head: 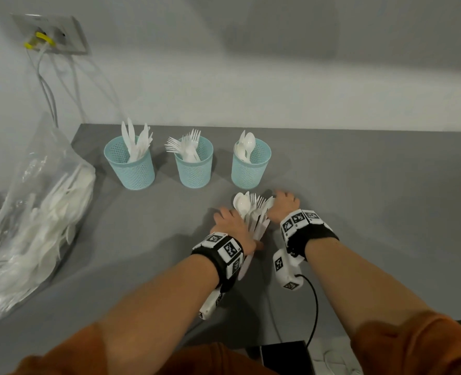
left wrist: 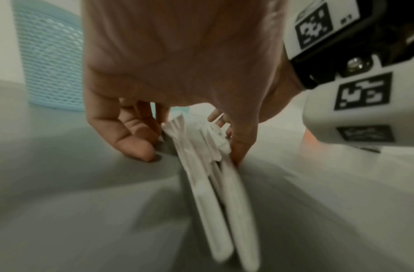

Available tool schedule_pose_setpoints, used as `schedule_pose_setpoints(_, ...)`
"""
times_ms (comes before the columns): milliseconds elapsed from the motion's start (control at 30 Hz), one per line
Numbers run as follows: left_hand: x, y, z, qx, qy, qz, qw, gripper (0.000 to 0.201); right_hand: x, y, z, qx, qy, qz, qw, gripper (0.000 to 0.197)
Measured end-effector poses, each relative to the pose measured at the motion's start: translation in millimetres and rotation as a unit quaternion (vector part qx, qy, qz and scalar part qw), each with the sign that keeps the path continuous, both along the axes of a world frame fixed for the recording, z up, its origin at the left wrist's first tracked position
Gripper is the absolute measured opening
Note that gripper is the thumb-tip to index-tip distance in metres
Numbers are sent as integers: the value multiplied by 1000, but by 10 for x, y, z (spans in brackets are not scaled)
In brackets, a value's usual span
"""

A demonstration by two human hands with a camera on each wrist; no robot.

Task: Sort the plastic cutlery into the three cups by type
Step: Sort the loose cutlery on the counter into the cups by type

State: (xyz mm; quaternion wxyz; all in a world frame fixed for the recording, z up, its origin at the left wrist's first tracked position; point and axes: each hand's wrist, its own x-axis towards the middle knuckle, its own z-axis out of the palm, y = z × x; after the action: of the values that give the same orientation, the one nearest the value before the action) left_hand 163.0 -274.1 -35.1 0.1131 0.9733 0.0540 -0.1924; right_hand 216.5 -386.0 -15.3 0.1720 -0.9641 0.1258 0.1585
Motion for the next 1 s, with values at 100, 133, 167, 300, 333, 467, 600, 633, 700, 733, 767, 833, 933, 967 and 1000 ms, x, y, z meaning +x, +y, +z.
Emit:
schedule_pose_setpoints(100,82,100,-10,13,-3,-42,999,98,8,48,30,-2,0,44,999,49)
schedule_pose_setpoints(133,97,147,-2,13,-3,-51,999,93,1,64,27,3,5,58,998,47)
schedule_pose_setpoints(167,108,197,5,7,-3,-54,999,88,1,74,23,8,9,62,998,46)
schedule_pose_setpoints(300,167,364,-6,-19,4,-77,997,76,-51,123,11,31,15,31,999,41)
schedule_pose_setpoints(333,180,390,-6,-18,6,-89,996,76,-72,136,6,35,12,23,999,40)
schedule_pose_setpoints(467,174,447,13,-38,7,-88,995,73,-138,207,11,24,15,24,999,41)
schedule_pose_setpoints(600,169,499,9,-62,0,-75,995,61,-209,327,87,16,13,53,998,30)
schedule_pose_setpoints(633,165,510,9,-62,0,-75,995,58,-232,357,97,23,14,58,998,29)
schedule_pose_setpoints(700,154,527,6,-51,-2,-72,996,54,-270,398,109,49,6,67,997,28)
schedule_pose_setpoints(733,149,533,2,-43,-6,-73,996,53,-281,418,111,62,1,76,995,27)
schedule_pose_setpoints(767,142,538,6,-39,-11,-77,996,52,-295,429,122,72,-7,87,994,27)
schedule_pose_setpoints(833,136,555,14,-45,-20,-87,995,50,-312,444,130,94,-23,88,991,28)
schedule_pose_setpoints(933,141,612,33,-80,-16,-75,994,48,-343,432,76,192,-38,15,980,28)
schedule_pose_setpoints(967,137,636,53,-95,-12,-67,993,47,-358,430,62,236,-53,-13,970,34)
schedule_pose_setpoints(1000,141,660,63,-111,-12,-60,992,47,-369,435,50,269,-68,-33,960,44)
